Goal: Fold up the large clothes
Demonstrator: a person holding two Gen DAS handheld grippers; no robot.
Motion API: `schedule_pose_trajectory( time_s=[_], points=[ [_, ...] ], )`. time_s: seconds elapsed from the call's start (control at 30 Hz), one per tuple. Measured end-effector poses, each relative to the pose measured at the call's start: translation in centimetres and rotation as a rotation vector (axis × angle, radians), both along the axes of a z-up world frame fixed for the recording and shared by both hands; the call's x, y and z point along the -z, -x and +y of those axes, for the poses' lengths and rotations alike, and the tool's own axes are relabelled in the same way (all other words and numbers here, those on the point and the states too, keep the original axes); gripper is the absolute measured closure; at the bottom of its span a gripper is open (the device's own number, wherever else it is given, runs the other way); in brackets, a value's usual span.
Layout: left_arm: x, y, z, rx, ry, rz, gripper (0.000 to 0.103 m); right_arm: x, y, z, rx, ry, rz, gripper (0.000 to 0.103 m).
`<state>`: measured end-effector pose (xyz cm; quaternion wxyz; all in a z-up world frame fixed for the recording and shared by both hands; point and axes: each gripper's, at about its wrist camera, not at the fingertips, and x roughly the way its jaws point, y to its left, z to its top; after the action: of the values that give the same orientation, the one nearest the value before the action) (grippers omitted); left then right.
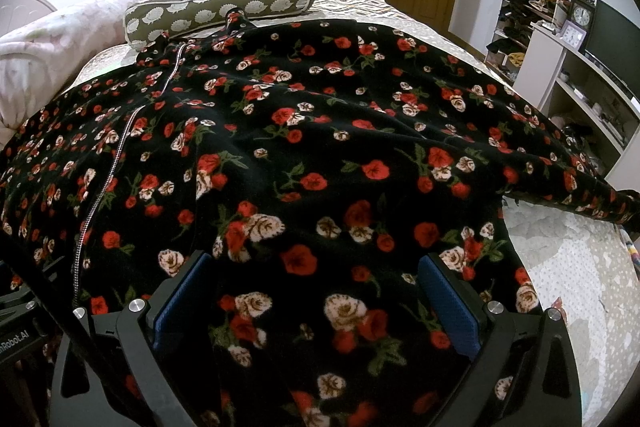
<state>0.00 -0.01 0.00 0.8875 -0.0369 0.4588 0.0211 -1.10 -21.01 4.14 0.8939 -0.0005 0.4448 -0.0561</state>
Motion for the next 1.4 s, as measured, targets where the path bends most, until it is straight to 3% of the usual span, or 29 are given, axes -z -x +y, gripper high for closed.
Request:
schedule_pose_trajectory(
  time_s=[0.67, 0.87, 1.27, 1.33, 1.4],
  points=[
    [0.0, 0.0, 0.2, -0.004, 0.008, -0.004, 0.0, -0.1, 0.1, 0.0, 0.009, 0.006, 0.035, 0.0],
    [0.3, 0.1, 0.4, -0.004, 0.007, -0.006, 0.0, 0.3, -1.0, -0.8, -0.005, -0.061, 0.091, 0.0],
    [-0.2, 0.5, 0.7, -0.006, -0.015, -0.01, 0.0, 0.4, -0.6, -0.7, -0.006, -0.052, 0.058, 0.0],
    [-0.3, 0.6, 0.6, -0.006, -0.012, -0.011, 0.003, 0.4, -0.6, -0.8, -0.003, -0.056, 0.057, 0.0],
    [-0.7, 1.1, 0.8, -0.004, -0.007, -0.019, 0.02, 0.3, -0.6, -0.9, -0.004, -0.064, 0.057, 0.0]
  ],
)
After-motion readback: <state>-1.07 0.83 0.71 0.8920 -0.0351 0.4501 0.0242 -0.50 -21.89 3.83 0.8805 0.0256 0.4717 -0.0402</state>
